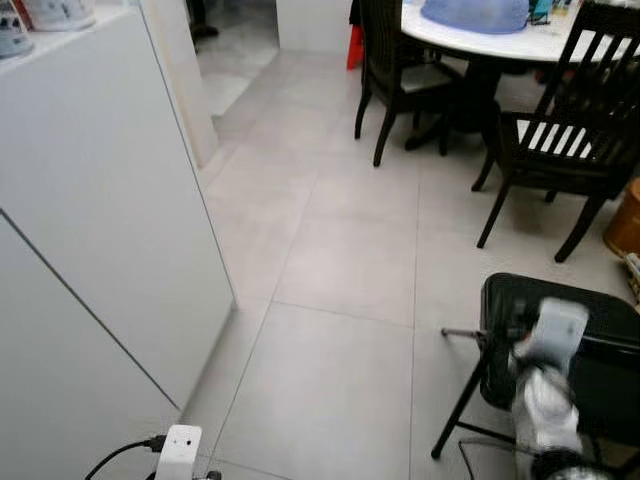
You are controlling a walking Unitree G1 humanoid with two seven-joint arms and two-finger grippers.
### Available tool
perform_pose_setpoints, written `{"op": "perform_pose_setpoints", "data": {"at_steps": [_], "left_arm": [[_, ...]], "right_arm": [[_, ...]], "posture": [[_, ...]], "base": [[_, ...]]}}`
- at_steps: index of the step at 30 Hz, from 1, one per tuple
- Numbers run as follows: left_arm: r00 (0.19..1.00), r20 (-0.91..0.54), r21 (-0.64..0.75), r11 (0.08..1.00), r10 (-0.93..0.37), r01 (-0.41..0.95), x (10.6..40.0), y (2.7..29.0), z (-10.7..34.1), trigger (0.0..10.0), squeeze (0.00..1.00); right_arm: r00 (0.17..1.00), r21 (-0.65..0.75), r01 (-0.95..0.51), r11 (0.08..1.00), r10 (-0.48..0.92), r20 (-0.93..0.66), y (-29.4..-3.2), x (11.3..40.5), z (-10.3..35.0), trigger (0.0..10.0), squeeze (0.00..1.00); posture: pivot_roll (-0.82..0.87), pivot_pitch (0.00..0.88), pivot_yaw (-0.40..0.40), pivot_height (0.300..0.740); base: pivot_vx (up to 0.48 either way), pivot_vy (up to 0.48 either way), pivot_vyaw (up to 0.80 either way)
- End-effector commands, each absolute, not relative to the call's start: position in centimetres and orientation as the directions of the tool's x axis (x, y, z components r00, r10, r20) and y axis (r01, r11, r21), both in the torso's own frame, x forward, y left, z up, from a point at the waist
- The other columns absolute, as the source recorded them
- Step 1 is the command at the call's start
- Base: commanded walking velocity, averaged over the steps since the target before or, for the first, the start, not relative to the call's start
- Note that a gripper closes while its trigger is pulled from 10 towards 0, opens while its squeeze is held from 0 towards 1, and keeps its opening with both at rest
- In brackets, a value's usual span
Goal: Restocking fridge
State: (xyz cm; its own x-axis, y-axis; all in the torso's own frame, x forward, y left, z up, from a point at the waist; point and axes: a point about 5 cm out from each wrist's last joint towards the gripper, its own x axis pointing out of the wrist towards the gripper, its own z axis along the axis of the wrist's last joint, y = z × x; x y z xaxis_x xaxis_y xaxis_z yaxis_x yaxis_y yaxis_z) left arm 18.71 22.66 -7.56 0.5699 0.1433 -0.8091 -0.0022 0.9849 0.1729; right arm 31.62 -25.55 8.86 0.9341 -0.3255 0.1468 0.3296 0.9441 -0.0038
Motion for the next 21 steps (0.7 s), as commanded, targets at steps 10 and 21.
{"op": "perform_pose_setpoints", "data": {"at_steps": [10,21], "left_arm": [[0.575,-0.801,0.192,0.981,0.167,-0.018,18.3,23.0,-7.6,10.0,0.0],[0.579,-0.795,0.206,0.978,0.182,-0.025,18.2,23.0,-7.7,10.0,0.0]], "right_arm": [[0.936,-0.006,0.282,0.959,-0.273,0.222,-24.2,32.5,10.3,10.0,0.0],[0.94,-0.035,0.329,0.944,-0.323,0.113,-24.4,31.4,7.7,10.0,0.0]], "posture": [[0.1,0.0,-0.01,0.74],[0.09,0.0,-0.008,0.74]], "base": [[0.0,0.0,0.0],[0.0,0.0,0.0]]}}
